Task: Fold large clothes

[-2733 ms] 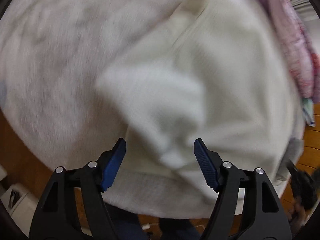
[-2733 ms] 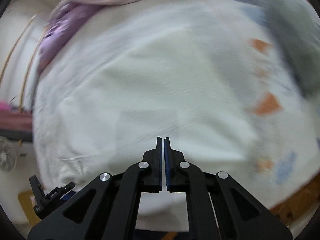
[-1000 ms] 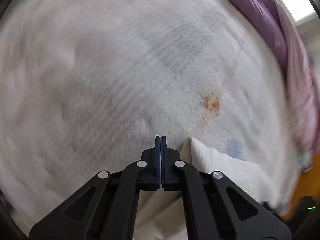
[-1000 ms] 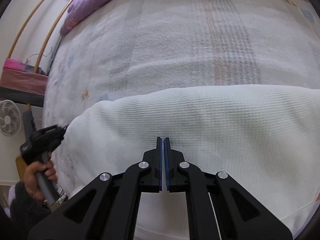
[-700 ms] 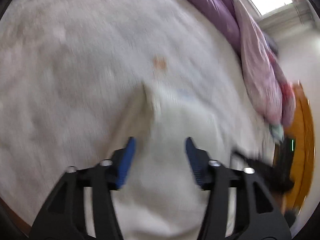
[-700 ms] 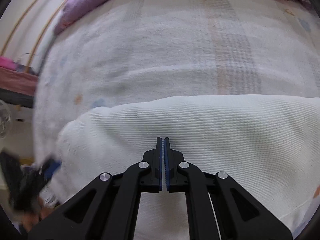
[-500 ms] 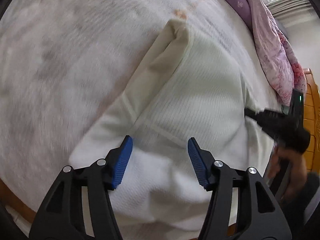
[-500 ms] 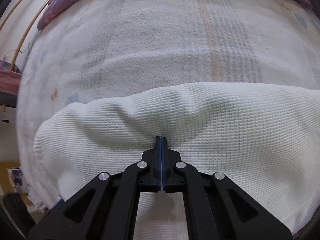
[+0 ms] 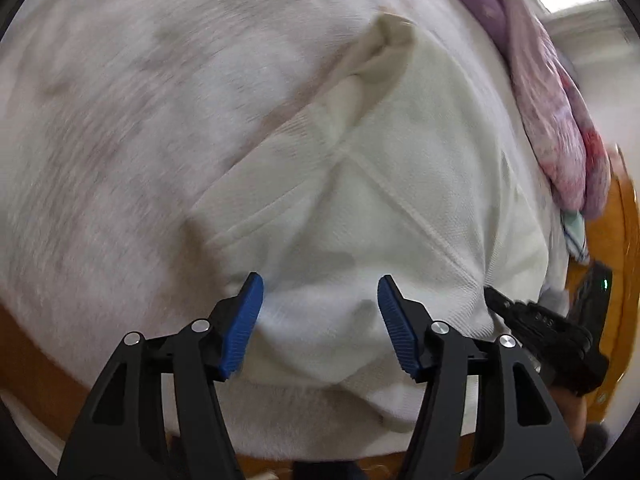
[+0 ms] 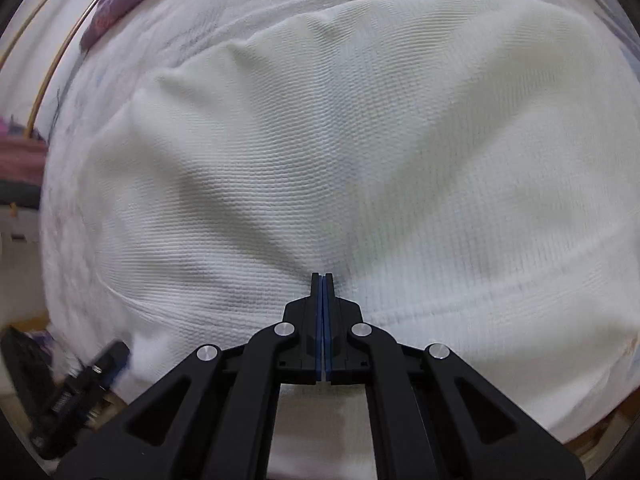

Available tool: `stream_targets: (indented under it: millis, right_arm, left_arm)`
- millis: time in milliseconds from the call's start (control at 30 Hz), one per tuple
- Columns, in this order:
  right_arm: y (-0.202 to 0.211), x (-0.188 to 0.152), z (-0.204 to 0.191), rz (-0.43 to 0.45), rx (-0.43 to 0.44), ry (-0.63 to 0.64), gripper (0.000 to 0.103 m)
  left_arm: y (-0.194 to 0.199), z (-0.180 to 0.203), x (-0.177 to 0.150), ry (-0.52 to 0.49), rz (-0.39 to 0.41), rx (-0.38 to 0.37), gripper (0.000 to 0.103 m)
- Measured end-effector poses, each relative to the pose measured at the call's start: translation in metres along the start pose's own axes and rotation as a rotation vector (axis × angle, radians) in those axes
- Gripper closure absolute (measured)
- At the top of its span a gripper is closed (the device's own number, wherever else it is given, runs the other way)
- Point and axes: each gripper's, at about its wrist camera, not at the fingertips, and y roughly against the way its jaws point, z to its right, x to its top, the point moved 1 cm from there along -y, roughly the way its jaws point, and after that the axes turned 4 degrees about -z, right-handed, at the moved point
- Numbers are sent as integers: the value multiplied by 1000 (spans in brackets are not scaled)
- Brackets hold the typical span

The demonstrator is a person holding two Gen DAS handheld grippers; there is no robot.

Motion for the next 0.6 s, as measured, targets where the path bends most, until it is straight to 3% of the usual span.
stream_targets:
  millis: [100, 233, 367, 600]
  right_arm:
    - [8, -24, -1, -20, 6, -1, 103]
    - [-17, -59, 10, -45, 4, -4, 103]
    - [-25, -56, 25, -63, 77, -105, 103]
    - [-22, -61, 27, -49, 85, -72, 103]
  left_arm:
    - [4, -17, -10, 44, -13, 3, 37]
    - [-4, -31, -20, 89, -53, -21, 38]
    - [-9, -34, -20, 94, -52, -38, 37]
    - [-18, -32, -19, 74, -50, -32, 37]
